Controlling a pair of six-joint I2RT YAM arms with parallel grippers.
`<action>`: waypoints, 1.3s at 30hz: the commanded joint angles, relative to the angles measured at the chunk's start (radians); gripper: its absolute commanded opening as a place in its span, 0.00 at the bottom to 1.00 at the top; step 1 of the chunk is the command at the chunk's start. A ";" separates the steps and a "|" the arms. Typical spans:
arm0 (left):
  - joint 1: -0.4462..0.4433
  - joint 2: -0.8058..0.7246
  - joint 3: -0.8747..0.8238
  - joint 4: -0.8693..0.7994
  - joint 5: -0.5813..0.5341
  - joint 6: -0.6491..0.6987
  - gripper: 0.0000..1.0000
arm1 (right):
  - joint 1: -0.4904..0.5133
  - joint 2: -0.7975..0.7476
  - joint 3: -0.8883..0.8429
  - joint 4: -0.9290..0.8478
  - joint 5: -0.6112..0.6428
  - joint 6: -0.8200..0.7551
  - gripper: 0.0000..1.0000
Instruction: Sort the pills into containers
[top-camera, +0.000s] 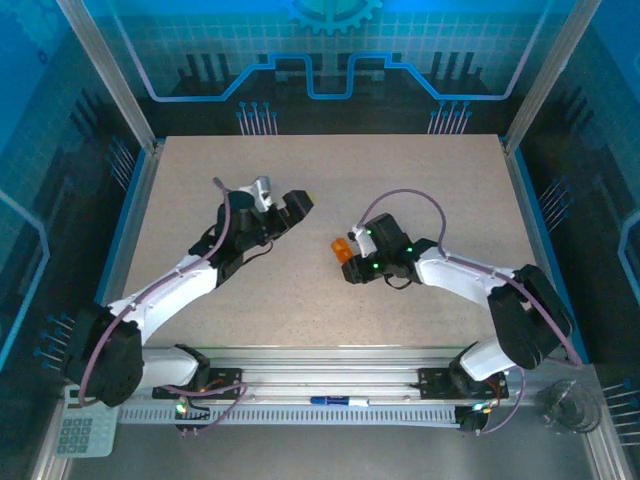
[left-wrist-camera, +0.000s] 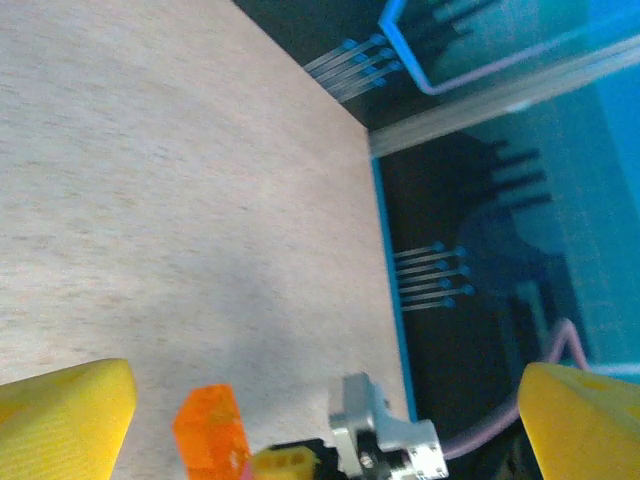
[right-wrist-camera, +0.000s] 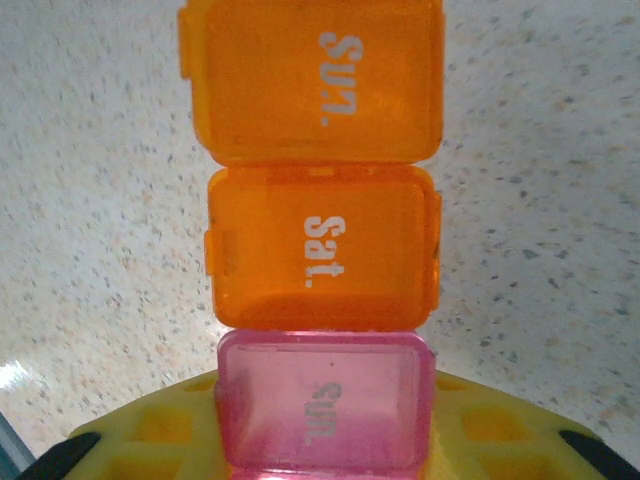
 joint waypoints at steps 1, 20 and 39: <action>0.046 -0.051 -0.045 -0.075 -0.029 0.036 0.99 | 0.061 0.068 0.088 -0.104 0.040 -0.146 0.30; 0.056 -0.041 -0.084 -0.042 -0.014 -0.001 0.99 | 0.204 0.260 0.201 -0.252 0.248 -0.347 0.33; 0.056 0.006 -0.051 -0.007 0.027 -0.010 0.99 | 0.140 0.317 0.335 -0.532 0.528 -0.208 0.68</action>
